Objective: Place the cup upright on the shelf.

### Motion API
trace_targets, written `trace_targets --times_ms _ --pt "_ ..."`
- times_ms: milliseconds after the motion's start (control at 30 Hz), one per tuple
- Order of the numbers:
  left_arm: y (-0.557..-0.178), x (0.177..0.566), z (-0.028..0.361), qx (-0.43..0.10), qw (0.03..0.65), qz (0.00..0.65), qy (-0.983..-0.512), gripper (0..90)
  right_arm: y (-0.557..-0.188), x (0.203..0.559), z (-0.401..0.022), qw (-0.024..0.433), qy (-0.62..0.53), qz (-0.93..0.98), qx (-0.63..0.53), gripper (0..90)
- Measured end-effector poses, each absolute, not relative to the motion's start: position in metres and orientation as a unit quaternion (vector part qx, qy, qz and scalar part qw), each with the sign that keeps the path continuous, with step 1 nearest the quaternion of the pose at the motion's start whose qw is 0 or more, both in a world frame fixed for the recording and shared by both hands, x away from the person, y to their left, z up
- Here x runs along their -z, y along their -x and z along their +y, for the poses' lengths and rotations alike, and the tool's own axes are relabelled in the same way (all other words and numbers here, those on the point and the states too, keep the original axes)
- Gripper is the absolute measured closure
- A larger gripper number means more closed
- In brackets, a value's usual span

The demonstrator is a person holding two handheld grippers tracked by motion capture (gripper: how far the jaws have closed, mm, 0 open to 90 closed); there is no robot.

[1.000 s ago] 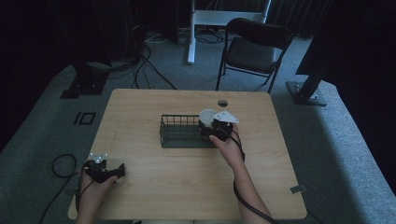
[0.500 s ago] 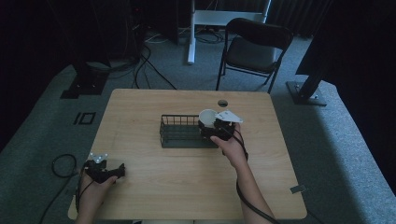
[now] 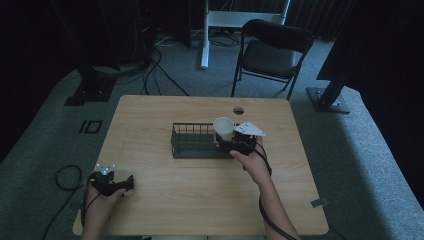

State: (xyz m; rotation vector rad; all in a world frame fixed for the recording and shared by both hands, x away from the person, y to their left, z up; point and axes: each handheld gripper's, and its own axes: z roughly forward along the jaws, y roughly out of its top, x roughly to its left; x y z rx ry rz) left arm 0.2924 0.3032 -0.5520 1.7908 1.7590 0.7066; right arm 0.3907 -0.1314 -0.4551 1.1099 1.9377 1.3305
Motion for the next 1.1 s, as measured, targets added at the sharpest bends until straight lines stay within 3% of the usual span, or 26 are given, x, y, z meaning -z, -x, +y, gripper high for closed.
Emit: trace_targets --times_ms 1100 --pt "-0.292 0.552 0.303 -0.262 0.264 0.651 -0.662 1.0 -0.358 0.496 -0.188 0.266 -0.429 0.725 -0.469 11.6"
